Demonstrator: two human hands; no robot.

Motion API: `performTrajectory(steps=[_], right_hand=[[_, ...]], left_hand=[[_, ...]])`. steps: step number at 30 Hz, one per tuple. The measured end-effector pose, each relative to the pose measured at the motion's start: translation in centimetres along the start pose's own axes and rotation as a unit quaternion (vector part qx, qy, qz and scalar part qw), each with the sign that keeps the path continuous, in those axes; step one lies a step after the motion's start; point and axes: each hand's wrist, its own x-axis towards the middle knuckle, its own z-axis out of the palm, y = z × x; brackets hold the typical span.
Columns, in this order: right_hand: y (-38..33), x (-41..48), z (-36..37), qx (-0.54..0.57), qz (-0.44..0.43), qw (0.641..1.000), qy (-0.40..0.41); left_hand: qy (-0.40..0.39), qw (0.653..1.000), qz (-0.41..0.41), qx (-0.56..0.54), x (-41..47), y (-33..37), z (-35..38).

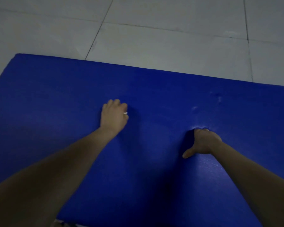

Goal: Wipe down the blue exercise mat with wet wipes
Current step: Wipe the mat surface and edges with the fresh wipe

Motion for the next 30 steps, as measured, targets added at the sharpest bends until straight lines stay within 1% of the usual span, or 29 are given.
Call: performTrajectory(steps=[2, 4, 7, 10, 13, 16, 18, 20, 22, 26, 30], right_hand=[[-0.1, -0.1, 0.0, -0.001, -0.001, 1.0, 0.002], [-0.2, -0.2, -0.2, -0.008, 0.0, 1.0, -0.001], [-0.5, -0.2, -0.6, -0.021, -0.002, 1.0, -0.005], [-0.7, -0.1, -0.9, -0.024, 0.001, 1.0, -0.012], [-0.6, 0.0, -0.9, -0.029, -0.001, 1.0, -0.009], [-0.9, 0.0, -0.9, -0.036, -0.014, 0.999, -0.001], [-1.0, -0.2, -0.9, -0.036, -0.026, 0.999, -0.001], [-1.0, -0.2, -0.9, -0.027, -0.022, 0.999, 0.008], [-0.8, -0.3, -0.8, -0.027, -0.014, 0.999, 0.013], [-0.7, -0.4, -1.0, -0.022, -0.012, 1.0, 0.005], [-0.6, -0.3, -0.9, -0.028, -0.012, 1.0, 0.007]], left_hand=[[0.02, 0.999, -0.042, 0.014, -0.5, -2.7, -0.3], [0.019, 0.998, -0.068, 0.0, -1.0, -3.0, -0.2], [0.012, 0.991, -0.096, -0.097, -1.4, -0.4, 0.4], [-0.013, 0.985, -0.057, -0.161, -1.9, 4.4, 1.1], [-0.044, 0.979, 0.002, -0.198, -3.2, 11.1, 1.8], [-0.102, 0.971, 0.093, -0.195, -5.3, 17.4, 2.3], [-0.102, 0.971, 0.137, -0.168, -5.8, 18.9, 2.5], [-0.083, 0.974, 0.16, -0.14, -5.4, 17.7, 2.4], [-0.073, 0.979, 0.155, -0.115, -4.7, 15.1, 2.1], [-0.068, 0.988, 0.072, -0.116, -4.0, 7.7, 1.0], [-0.053, 0.994, -0.042, -0.087, -3.9, -0.8, -0.1]])
